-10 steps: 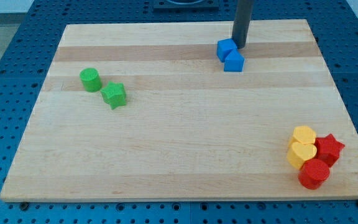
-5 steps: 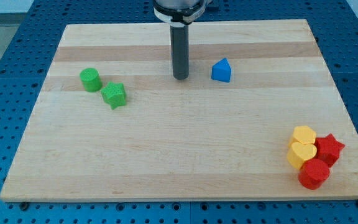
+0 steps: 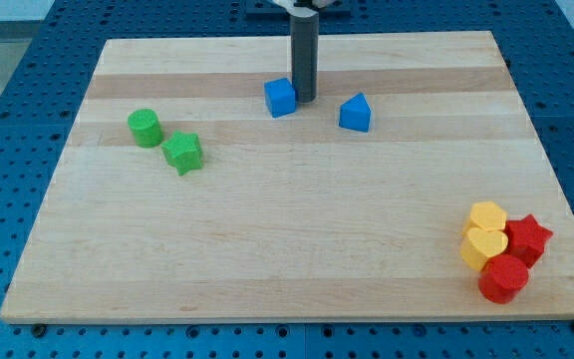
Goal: Separate the cube from the triangle
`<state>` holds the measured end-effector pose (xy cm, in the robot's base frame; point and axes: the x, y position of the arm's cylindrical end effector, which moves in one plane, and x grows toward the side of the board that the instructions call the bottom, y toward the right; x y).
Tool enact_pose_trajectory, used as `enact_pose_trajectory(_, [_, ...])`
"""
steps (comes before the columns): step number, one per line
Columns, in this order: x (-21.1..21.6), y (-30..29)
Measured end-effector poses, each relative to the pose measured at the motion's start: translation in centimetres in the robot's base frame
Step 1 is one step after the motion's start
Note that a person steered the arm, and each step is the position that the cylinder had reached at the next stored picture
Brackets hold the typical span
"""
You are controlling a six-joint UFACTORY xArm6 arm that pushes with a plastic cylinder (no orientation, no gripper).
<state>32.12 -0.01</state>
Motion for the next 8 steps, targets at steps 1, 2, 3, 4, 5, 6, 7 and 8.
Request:
enact_pose_trajectory(1, [1.0, -2.3])
enact_pose_trajectory(2, [1.5, -5.5])
enact_pose_trajectory(3, [1.5, -8.7])
enact_pose_trajectory(4, [1.5, -11.5])
enact_pose_trajectory(5, [1.5, -13.4])
enact_pose_trajectory(6, [1.5, -14.4])
enact_pose_trajectory(7, [1.5, -14.8])
enact_pose_trajectory(8, [1.5, -14.0])
